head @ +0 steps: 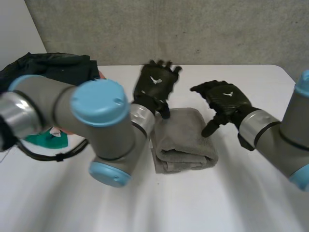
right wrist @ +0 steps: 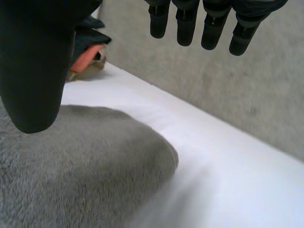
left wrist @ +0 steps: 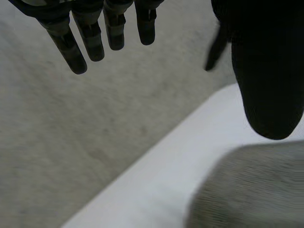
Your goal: Fold the laundry.
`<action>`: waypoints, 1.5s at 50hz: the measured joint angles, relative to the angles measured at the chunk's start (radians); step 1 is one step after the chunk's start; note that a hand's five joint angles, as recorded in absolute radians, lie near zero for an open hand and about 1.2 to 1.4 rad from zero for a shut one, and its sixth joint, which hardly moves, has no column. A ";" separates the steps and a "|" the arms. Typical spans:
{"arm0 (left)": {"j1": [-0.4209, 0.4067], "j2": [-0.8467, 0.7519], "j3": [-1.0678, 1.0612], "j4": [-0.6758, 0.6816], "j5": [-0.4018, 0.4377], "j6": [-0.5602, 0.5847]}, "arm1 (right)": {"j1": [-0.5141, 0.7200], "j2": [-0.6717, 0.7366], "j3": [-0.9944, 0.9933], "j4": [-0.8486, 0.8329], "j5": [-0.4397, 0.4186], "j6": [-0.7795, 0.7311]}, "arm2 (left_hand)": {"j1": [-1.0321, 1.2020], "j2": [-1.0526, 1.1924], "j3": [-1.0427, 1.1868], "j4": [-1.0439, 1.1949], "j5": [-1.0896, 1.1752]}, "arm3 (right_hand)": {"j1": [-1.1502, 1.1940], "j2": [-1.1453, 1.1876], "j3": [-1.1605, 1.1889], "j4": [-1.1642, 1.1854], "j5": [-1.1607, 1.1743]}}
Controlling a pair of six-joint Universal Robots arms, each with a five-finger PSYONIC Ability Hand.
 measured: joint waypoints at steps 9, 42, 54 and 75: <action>-0.029 -0.151 0.095 -0.169 -0.061 -0.008 | -0.016 0.185 -0.162 0.180 -0.014 -0.002 | 0.000 0.000 0.000 0.000 0.000 | 0.000 0.000 0.000 0.000 0.000; 0.059 0.101 0.061 -0.317 0.258 -0.012 | -0.092 0.039 0.156 0.019 0.081 -0.051 | 0.000 0.000 0.000 0.000 0.000 | 0.003 0.003 0.003 0.002 0.004; 0.083 0.141 0.044 -0.357 0.543 -0.088 | -0.076 0.087 0.207 -0.051 -0.057 0.126 | 0.000 0.000 0.000 0.000 0.000 | 0.003 0.038 0.039 0.038 0.032; 0.081 0.155 0.034 -0.357 0.535 -0.095 | 0.015 0.269 0.053 -0.153 0.038 0.140 | 0.000 0.000 0.000 0.000 0.000 | 0.620 0.870 0.852 0.948 0.879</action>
